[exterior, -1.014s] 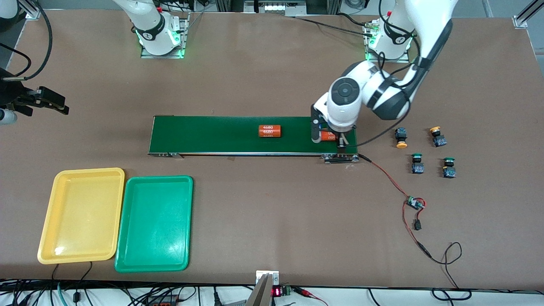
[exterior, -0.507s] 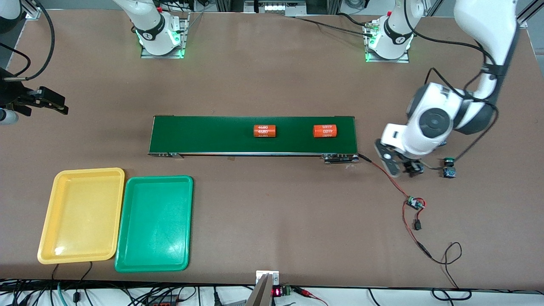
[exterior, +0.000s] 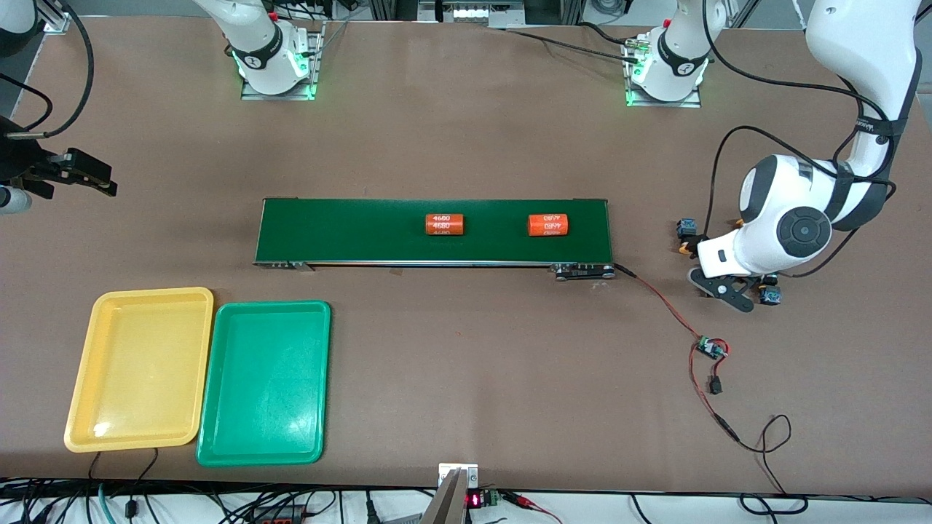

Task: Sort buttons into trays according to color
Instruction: 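Move the left gripper over the yellow-capped button and lower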

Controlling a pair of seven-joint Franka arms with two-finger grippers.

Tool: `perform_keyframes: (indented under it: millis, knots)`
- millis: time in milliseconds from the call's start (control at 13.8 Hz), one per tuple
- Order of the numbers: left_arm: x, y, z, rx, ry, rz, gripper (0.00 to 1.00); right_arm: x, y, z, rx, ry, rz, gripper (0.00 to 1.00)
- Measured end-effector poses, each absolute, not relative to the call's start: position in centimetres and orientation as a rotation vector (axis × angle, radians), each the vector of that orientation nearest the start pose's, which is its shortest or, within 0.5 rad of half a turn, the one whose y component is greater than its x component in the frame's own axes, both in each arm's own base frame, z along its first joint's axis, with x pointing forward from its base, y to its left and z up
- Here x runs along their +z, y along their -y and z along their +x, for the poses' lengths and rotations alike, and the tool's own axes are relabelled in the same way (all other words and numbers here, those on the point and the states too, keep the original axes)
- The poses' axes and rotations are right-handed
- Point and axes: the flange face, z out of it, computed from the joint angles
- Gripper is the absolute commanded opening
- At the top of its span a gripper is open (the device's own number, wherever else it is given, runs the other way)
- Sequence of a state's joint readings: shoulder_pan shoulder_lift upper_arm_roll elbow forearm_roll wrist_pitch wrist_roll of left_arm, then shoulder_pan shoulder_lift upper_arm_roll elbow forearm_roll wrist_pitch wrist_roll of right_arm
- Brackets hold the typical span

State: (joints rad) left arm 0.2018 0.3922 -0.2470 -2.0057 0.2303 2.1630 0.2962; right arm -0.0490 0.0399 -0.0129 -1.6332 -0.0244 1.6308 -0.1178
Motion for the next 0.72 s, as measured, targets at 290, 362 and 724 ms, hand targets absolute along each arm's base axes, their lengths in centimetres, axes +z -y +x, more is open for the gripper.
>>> perform_keyframes:
  millis: [290,362,724]
  knots:
    - [21.8,1.7,54.7,0.484,-0.318,-3.037,1.0,57.8,3.8,56.7,0.074,0.091,-3.16,1.0]
    - [21.2,1.8,53.9,0.512,-0.278,-3.034,1.0,57.8,3.8,56.7,0.074,0.091,-3.16,1.0]
    - [19.7,0.7,52.0,0.584,-0.172,-3.048,1.0,57.7,3.8,56.7,0.075,0.091,-3.16,1.0]
